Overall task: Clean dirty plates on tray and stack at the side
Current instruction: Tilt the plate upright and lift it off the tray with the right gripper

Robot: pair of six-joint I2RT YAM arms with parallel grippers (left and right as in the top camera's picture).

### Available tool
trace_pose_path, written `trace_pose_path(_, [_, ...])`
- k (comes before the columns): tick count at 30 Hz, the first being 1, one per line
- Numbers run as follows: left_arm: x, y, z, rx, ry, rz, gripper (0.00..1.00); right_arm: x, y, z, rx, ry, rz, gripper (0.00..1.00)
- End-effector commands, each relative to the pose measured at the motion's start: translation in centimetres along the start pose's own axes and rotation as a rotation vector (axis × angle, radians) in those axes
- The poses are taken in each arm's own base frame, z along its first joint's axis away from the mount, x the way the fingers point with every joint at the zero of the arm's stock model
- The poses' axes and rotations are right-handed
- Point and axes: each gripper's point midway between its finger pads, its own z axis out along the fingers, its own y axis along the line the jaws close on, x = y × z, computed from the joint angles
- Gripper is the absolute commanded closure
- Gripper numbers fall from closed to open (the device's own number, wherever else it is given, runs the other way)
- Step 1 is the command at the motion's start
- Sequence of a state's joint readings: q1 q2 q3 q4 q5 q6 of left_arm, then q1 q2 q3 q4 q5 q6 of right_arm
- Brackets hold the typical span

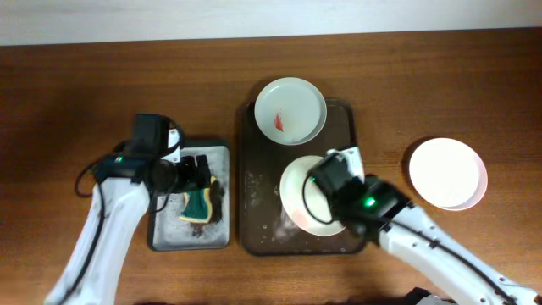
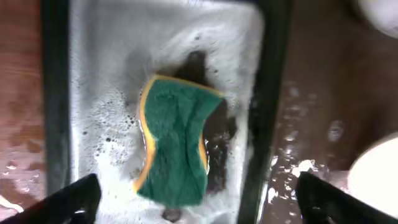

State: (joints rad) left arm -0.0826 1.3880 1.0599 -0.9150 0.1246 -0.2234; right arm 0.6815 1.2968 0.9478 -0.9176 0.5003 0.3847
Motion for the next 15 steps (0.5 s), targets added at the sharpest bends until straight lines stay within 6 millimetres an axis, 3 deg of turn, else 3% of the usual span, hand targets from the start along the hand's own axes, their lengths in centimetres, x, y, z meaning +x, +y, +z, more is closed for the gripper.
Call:
trace_pose_path(1, [-0.3,-0.6,-2.9,0.032,-0.083,0.018,0.0,-2.5,-1.7,-3.5,0.217,-0.222,0.005,0.96])
trace_pose_path(6, [-0.3,-0.6,-3.1,0.033,-0.09,0.019,0.0,-5.1,-2.1,-8.2,0.275,-0.361,-0.025,0.96])
trace_pose_path(15, [-0.3,-0.6,-3.1,0.03,-0.091,0.019,0.0,-6.1,-1.1,-12.9,0.375,-0.546,-0.143,0.96])
